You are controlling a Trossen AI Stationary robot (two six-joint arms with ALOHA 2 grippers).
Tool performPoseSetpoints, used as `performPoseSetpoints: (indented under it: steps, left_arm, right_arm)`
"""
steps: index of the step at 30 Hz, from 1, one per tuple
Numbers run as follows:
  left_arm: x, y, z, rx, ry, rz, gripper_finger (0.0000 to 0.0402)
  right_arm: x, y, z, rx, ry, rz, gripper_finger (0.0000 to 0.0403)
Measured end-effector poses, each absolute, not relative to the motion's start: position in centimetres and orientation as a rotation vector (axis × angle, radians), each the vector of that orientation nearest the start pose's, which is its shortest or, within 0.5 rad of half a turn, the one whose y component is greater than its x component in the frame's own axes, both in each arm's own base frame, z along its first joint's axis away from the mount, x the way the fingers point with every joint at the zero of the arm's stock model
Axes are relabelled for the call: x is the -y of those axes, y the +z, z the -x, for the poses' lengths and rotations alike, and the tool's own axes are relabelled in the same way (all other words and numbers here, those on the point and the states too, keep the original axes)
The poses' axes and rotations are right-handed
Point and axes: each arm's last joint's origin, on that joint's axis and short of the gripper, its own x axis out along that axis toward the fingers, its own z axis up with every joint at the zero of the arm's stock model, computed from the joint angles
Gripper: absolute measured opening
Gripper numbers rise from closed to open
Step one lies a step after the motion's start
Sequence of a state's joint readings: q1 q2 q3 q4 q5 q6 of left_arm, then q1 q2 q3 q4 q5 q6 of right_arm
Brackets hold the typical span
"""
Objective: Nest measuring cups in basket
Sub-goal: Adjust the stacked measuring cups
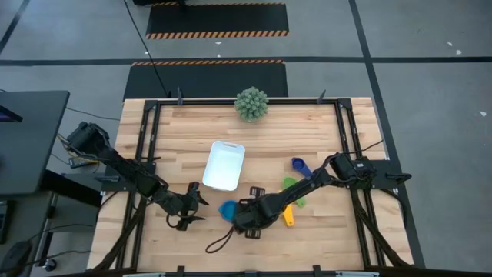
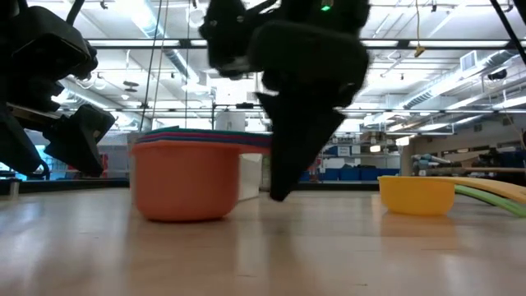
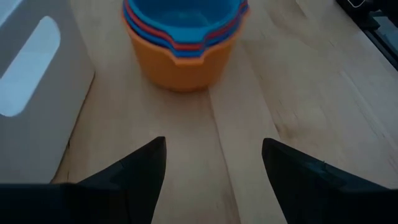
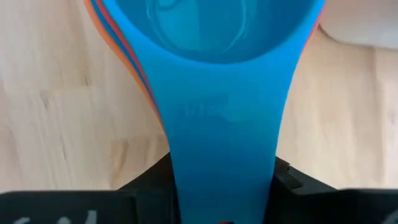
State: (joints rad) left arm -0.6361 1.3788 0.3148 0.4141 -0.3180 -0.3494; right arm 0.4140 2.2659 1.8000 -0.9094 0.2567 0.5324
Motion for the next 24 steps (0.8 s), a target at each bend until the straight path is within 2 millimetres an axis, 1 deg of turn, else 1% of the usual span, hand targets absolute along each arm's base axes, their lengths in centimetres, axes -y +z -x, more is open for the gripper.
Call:
performPoseSetpoints:
  steps: [4, 8, 14, 18, 21, 24]
  left_arm:
    - [12.2, 12.0, -18.0, -0.621, -0.201, 0.038, 0.027]
    - [12.2, 12.0, -18.0, -0.622, -0.2, 0.042, 0.027]
    - [12.2, 12.0, -18.0, -0.622, -0.2, 0.043, 0.027]
    - [12.2, 12.0, -18.0, -0.622, -0.199, 0.043, 0.027]
    - [12.2, 12.0, -18.0, -0.622, -0.199, 0.043, 0.027]
    - [12.2, 12.0, -18.0, -0.624, -0.205, 0.046, 0.027]
  right_arm:
    - [-18.1, 16.7, -40.7, -1.291, -0.241, 0.034, 0.014]
    - [-18.7, 16.8, -39.5, -1.363, -0.249, 0.087, 0.014]
    - [-19.1, 16.9, -37.7, -1.477, -0.295, 0.118, 0.0141]
    - [-19.7, 17.0, -37.3, -1.488, -0.29, 0.112, 0.0141]
    - [-20.2, 17.0, -37.4, -1.48, -0.254, 0.072, 0.0141]
    - [-20.7, 17.0, -37.3, -1.47, -0.261, 0.029, 0.0141]
